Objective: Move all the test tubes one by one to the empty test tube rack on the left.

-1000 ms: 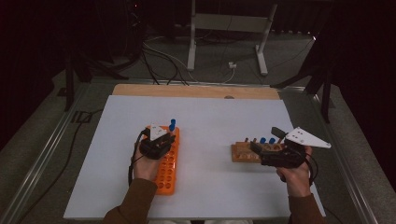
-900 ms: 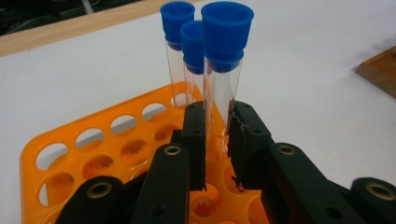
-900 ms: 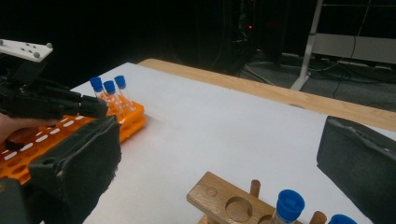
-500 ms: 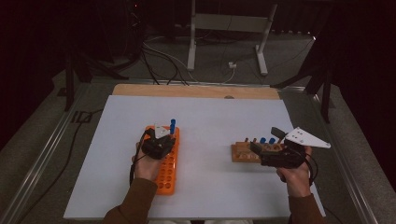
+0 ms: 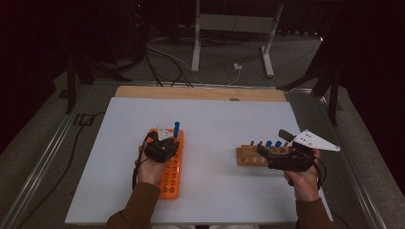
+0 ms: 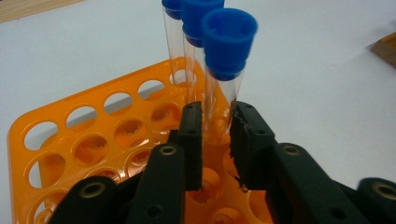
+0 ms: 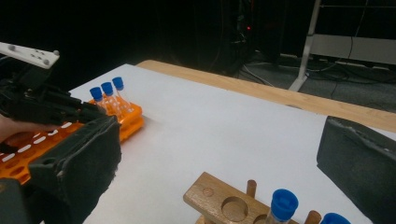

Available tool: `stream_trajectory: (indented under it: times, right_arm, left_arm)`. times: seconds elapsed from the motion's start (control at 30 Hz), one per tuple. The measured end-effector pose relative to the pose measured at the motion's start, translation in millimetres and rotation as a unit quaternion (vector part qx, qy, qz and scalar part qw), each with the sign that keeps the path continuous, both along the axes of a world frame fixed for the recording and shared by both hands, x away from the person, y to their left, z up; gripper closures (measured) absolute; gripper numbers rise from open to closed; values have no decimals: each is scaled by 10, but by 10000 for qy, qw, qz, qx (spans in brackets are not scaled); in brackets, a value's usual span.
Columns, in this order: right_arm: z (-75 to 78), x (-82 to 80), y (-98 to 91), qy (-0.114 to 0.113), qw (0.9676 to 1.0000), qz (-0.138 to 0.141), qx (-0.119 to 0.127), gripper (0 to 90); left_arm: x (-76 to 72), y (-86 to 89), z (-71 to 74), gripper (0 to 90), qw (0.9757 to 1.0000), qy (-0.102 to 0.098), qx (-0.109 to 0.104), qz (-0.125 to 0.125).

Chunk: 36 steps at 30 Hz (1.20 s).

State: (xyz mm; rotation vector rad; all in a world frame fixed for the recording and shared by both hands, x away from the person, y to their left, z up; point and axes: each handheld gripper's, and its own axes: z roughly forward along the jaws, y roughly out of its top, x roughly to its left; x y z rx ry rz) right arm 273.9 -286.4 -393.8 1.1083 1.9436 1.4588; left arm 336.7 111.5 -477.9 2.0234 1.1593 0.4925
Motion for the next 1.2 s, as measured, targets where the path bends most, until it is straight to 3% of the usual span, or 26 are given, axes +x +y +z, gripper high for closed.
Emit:
stream_trajectory:
  times: [0.33, 0.57, 0.67, 0.97, 1.2]
  right_arm:
    - [-6, 10, -12, -5, 10000, -65, -52, 0]
    - [-2, 20, -48, -21, 9999, -135, -66, 0]
    - [-4, 28, -69, -16, 9998, -169, -51, 0]
    - [-11, 42, -179, 20, 9995, -316, 28, 0]
    - [-45, 68, -295, 100, 9986, -524, -2, 12]
  left_arm:
    - [-144, 154, 67, 542, 9980, -284, -558, 19]
    - [-263, 215, 135, 421, 9935, -586, -965, -112]
    - [-288, 208, 158, 334, 9926, -705, -980, -161]
    - [-351, 245, 212, 170, 9860, -858, -1421, -131]
    - [-418, 259, 310, 12, 9833, -1020, -1499, -187]
